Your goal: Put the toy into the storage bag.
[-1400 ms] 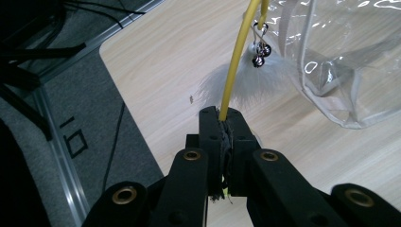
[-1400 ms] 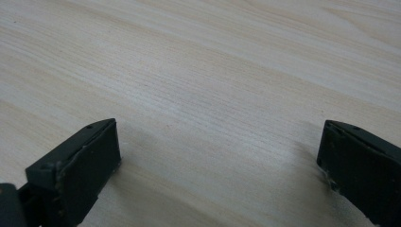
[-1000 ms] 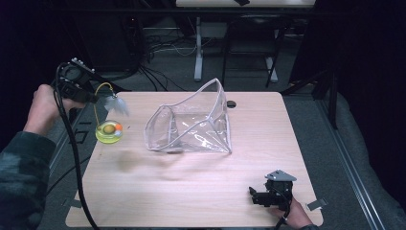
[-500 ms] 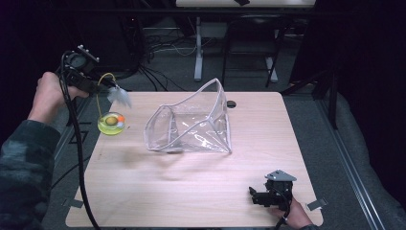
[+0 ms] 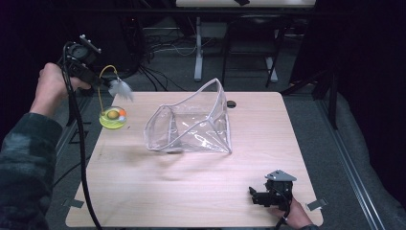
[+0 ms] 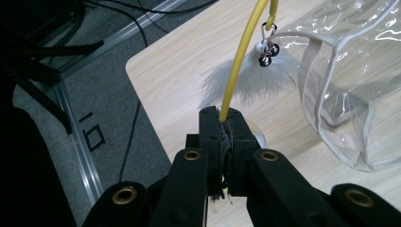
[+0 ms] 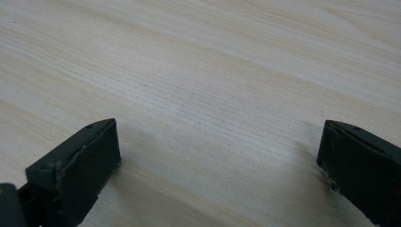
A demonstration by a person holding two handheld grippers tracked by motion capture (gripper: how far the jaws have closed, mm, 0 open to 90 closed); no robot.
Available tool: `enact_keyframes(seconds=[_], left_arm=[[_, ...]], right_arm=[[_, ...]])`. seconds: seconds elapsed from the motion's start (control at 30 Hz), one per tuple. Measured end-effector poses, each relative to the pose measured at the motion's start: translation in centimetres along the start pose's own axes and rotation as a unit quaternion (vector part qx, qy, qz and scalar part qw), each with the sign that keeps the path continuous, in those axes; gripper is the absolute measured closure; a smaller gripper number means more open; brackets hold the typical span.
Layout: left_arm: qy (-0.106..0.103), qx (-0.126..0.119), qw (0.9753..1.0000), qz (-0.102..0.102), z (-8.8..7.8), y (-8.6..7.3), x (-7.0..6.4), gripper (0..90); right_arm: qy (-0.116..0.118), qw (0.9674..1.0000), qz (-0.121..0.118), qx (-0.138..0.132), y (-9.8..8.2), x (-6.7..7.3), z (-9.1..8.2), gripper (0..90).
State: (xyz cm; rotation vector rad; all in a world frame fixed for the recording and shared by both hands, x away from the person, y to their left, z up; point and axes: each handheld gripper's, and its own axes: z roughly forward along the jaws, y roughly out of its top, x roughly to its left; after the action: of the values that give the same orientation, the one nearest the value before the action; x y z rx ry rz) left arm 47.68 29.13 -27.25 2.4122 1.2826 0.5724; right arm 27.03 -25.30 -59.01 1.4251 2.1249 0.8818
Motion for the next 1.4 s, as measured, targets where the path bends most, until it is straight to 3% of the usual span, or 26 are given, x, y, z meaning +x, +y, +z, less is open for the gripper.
enact_keyframes(seconds=[1.07,1.4], left_arm=[[0.005,-0.031,0.999,0.032,-3.6,3.6,-2.2,87.9],[-0.011,-0.045,0.9976,0.051,-4.4,4.7,-3.6,87.9]], right_arm=[[0.0,1.0,0.0,0.0,0.0,0.0,0.0,0.0],[0.0,1.0,0.0,0.001,0.0,0.0,0.0,0.0]])
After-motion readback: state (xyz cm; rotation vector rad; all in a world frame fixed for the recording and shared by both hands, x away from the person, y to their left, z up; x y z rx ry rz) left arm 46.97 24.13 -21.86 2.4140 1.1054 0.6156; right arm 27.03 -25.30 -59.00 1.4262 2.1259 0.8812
